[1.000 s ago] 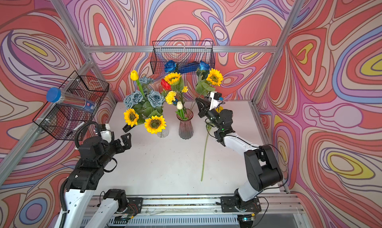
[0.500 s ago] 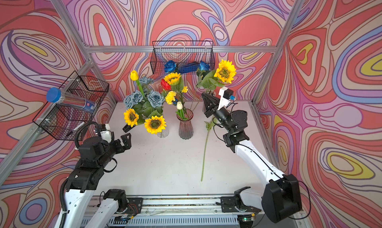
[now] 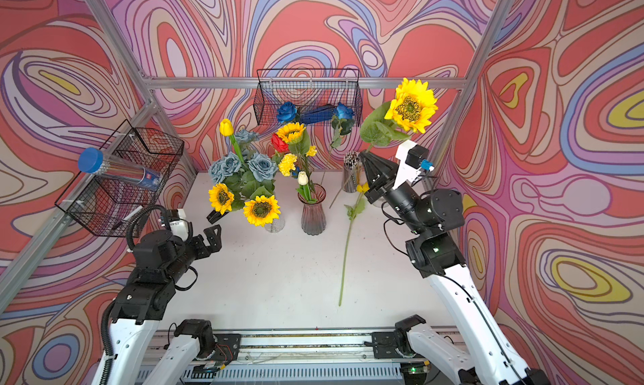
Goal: Pick out yellow flowers from the vase
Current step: Pick up the flower from the vase, then place the flower at the center of the board.
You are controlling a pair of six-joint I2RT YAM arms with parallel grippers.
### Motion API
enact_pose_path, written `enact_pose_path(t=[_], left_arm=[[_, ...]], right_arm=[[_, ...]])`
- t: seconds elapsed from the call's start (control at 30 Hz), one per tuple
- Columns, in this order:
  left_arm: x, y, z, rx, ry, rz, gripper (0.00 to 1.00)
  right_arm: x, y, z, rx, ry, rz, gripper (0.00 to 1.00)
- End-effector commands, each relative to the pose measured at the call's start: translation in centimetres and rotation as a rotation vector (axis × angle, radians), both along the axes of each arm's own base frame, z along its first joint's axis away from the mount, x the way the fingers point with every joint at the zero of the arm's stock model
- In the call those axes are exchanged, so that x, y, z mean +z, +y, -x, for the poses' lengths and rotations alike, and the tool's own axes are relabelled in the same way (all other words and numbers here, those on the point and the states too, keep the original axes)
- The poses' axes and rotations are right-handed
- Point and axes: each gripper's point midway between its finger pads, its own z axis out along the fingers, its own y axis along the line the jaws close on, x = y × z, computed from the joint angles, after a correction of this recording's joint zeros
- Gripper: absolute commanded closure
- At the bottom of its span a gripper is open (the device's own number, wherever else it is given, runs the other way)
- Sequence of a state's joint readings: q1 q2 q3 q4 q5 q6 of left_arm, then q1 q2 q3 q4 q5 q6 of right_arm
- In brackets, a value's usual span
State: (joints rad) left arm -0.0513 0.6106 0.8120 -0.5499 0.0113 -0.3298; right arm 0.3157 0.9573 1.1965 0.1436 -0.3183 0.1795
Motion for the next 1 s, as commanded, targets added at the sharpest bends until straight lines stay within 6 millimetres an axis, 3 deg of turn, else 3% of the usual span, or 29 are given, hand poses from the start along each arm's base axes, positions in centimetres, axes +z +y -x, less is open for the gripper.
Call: enact_pose_path(t=[0.0,0.2,0.37,0.57,0.97], left_arm=[[0.8,0.1,0.1,0.005,-0.008,0.009,0.0],[0.7,0.0,0.1,0.003,-0.008,0.011,0.0],[0.6,0.0,0.1,0.002,-0.004,0.011,0.0],[0.6,0.1,0.1,0.005,-0.002,0.01,0.0],[0.5,0.1,0.0,0.006,0.002,0.009,0.0]], right_arm=[[-3.9,-2.5,-2.4,-0.186,0.241,0.038,1.0],[-9.4,-3.6,-4.8,-0.293,0.487,0.133,1.0],[-13.3,-3.4,-6.9,-0.226,0.68,0.144,1.0],[-17.8,-4.9,-9.2,-0.109,0.887,0.055,1.0],[-30.8,-2.1,-11.9,0.126,1.302,0.045,1.0]])
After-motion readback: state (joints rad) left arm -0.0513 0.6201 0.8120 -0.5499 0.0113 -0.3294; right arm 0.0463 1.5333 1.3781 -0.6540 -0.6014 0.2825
